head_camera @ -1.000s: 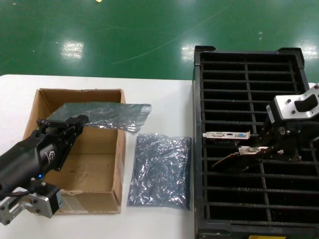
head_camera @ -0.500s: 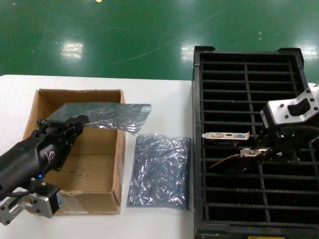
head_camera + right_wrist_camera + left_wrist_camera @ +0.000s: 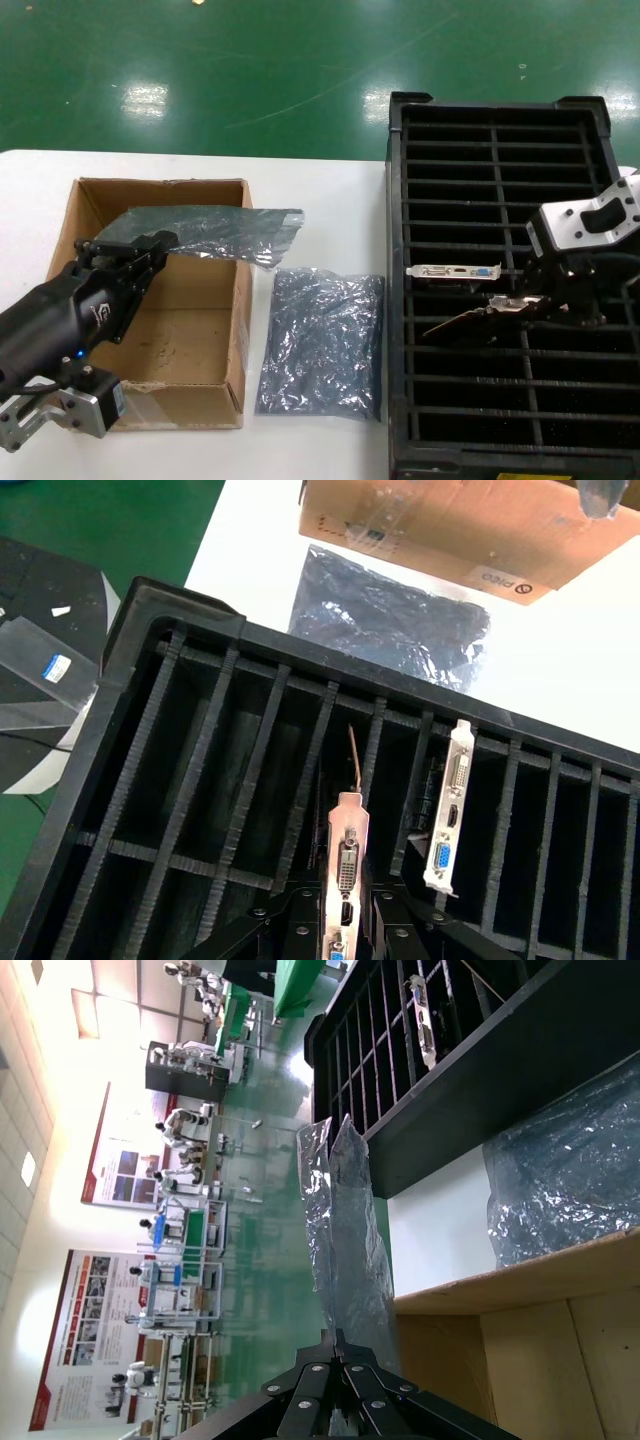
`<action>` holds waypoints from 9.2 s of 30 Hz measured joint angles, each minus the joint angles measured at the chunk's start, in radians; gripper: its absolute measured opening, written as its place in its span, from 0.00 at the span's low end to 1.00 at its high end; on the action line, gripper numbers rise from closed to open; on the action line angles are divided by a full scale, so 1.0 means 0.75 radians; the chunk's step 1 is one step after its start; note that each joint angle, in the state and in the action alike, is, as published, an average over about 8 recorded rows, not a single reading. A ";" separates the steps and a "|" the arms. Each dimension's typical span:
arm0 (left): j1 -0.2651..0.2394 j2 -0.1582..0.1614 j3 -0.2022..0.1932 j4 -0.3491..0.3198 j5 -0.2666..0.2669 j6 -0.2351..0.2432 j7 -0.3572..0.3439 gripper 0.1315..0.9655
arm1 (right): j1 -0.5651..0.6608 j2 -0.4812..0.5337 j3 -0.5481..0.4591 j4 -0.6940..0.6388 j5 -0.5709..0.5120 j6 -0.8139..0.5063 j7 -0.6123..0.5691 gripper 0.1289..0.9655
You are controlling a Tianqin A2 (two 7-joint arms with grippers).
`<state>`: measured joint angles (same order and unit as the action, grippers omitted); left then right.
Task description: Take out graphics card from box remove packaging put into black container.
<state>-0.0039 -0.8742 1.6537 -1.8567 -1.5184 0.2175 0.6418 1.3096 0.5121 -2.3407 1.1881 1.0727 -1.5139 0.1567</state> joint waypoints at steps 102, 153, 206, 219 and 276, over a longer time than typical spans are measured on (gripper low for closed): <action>0.000 0.000 0.000 0.000 0.000 0.000 0.000 0.01 | -0.061 -0.080 -0.010 -0.081 0.045 0.058 -0.047 0.13; -0.160 0.375 -0.243 -0.095 0.286 0.498 -0.680 0.01 | -0.661 0.179 0.634 0.264 0.401 0.723 -0.111 0.99; -0.527 0.982 -0.198 0.030 1.153 1.228 -2.167 0.03 | -0.661 0.180 0.634 0.264 0.401 0.724 -0.111 1.00; -0.572 1.017 -0.198 0.191 1.192 1.112 -2.179 0.12 | -0.661 0.180 0.634 0.264 0.401 0.724 -0.111 1.00; -0.260 0.795 -0.226 0.056 0.372 0.250 -1.296 1.00 | -1.163 -0.034 0.798 0.396 0.664 1.323 -0.156 1.00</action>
<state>-0.1990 -0.2781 1.4839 -1.8146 -1.2394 0.4051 -0.3299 0.4374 0.4864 -1.7423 1.4849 1.5707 -0.5219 0.0395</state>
